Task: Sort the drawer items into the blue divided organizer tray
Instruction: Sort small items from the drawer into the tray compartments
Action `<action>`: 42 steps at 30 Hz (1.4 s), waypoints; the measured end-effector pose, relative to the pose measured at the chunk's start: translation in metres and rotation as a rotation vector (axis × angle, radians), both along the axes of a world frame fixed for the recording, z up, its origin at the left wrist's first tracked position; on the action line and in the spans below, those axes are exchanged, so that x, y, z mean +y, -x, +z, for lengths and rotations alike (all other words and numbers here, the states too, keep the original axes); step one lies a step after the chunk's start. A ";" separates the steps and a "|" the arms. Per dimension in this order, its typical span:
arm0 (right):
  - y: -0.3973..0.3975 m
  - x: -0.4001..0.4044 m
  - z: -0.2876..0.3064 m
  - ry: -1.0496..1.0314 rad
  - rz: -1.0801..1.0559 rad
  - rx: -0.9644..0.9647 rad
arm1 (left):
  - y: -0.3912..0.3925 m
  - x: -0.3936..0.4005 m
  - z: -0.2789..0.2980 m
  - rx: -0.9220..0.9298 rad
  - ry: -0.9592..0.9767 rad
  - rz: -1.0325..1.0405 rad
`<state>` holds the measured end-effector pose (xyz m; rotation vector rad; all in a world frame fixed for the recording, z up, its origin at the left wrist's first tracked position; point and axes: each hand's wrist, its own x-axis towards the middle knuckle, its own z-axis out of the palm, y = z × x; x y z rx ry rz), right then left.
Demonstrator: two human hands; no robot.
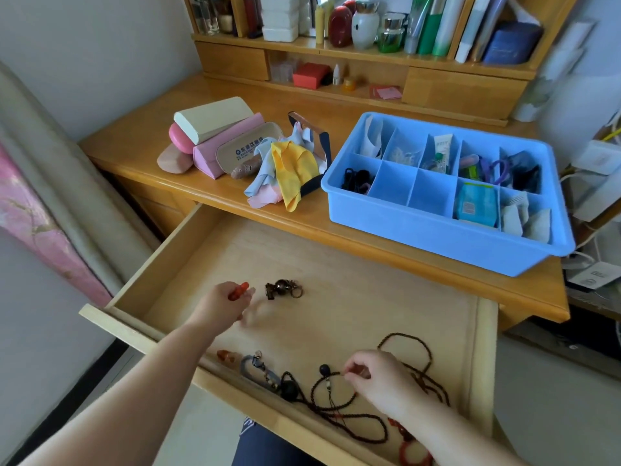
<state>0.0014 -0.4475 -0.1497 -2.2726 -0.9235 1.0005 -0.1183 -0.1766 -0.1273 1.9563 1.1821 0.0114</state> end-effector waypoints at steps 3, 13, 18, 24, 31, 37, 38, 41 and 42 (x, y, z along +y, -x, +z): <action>0.017 0.018 -0.012 0.004 0.130 -0.187 | 0.005 0.011 -0.008 0.091 -0.100 0.024; 0.019 0.040 -0.020 0.057 0.103 -0.279 | 0.006 -0.017 0.001 0.040 -0.297 -0.322; -0.002 0.028 0.008 -0.116 -0.249 0.215 | -0.002 -0.041 -0.007 0.611 -0.236 -0.762; -0.008 0.015 0.017 -0.221 -0.454 0.418 | -0.009 -0.054 -0.001 0.677 -0.342 -0.933; -0.009 0.012 0.027 -0.278 -0.504 0.466 | -0.019 -0.068 0.040 -0.110 0.435 -0.497; -0.014 0.012 0.059 -0.462 -0.399 0.451 | -0.034 -0.100 0.053 -0.419 0.611 -0.350; -0.016 0.010 0.062 -0.448 -0.370 0.374 | -0.036 -0.103 0.054 -0.448 0.631 -0.330; -0.024 0.008 0.068 -0.497 -0.377 0.296 | -0.041 -0.110 0.055 -0.507 0.660 -0.265; -0.026 0.008 0.070 -0.558 -0.410 0.363 | -0.043 -0.112 0.056 -0.529 0.663 -0.264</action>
